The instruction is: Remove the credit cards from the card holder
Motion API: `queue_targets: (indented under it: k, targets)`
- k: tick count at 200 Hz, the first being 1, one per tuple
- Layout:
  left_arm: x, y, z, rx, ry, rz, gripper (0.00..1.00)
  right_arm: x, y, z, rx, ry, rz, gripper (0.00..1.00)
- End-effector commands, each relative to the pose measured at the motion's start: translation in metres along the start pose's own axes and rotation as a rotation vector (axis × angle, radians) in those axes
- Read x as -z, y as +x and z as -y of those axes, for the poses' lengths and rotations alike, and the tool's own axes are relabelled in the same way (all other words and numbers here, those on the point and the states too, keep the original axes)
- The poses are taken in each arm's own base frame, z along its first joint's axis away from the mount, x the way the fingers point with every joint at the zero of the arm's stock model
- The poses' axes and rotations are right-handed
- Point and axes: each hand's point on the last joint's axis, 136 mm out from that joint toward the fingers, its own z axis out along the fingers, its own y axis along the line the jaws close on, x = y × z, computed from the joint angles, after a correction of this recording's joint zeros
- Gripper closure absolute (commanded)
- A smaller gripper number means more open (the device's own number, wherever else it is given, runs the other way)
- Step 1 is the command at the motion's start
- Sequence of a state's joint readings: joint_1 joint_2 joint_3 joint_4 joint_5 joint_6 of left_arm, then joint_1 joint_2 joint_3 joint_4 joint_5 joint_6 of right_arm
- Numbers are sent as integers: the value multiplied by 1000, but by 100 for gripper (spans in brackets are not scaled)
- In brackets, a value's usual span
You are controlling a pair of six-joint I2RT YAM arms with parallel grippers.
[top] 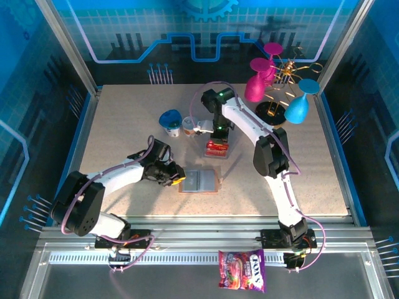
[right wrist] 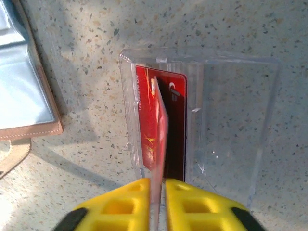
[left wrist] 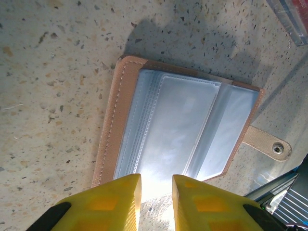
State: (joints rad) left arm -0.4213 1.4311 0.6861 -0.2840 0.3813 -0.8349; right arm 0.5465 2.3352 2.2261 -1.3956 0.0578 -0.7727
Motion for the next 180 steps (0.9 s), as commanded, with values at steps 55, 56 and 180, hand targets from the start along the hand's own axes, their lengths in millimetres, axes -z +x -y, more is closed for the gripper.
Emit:
queue_targets:
  k: [55,56,180]
  targets:
    - [6,-3,0,-13,2,20,76,31,0,10,-56,96,65,78]
    - [6,-3,0,-14,3,20,76,31,0,10,-57,95,65,78]
    - [-2,-4,-5,-23,-2,16,77,54,-30,-40,-416,91,365,79]
